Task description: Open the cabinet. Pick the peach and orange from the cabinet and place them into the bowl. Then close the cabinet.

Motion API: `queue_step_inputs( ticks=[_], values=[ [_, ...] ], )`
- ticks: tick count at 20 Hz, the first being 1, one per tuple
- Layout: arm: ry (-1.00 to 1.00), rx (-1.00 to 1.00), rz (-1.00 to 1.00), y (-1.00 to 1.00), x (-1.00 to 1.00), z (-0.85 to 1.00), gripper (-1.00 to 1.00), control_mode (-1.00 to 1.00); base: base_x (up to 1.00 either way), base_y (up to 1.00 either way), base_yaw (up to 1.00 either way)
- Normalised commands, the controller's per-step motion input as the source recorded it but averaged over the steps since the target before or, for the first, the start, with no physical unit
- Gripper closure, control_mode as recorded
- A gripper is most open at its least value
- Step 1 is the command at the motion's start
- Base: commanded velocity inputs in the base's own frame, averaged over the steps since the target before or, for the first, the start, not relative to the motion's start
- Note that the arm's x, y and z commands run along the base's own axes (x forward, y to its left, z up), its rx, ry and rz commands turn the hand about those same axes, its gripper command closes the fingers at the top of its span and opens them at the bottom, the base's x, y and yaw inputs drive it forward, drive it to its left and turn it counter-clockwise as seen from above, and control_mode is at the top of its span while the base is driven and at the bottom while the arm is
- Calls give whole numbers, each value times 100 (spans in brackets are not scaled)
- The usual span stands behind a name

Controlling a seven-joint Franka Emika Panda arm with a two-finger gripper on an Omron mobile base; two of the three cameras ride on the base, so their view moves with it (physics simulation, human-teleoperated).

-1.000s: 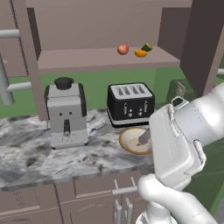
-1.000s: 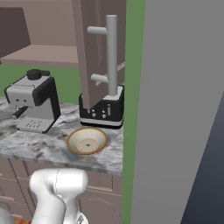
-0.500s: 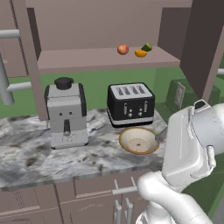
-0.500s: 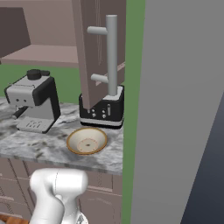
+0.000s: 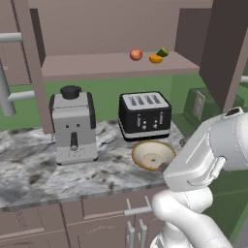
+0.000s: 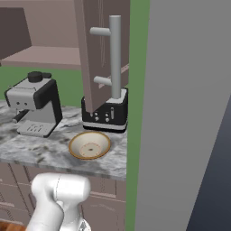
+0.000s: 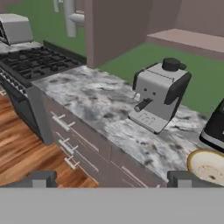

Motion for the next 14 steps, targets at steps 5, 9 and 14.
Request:
queue_step_inputs(
  ticks=[5, 9, 14],
  values=[
    [-3, 0, -26, -20, 36, 21, -100, -100, 0, 0, 0],
    [-8, 0, -24, -36, 30, 21, -100, -100, 0, 0, 0],
    [-8, 0, -23, -43, 40, 14, -100, -100, 0, 0, 0]
  ],
)
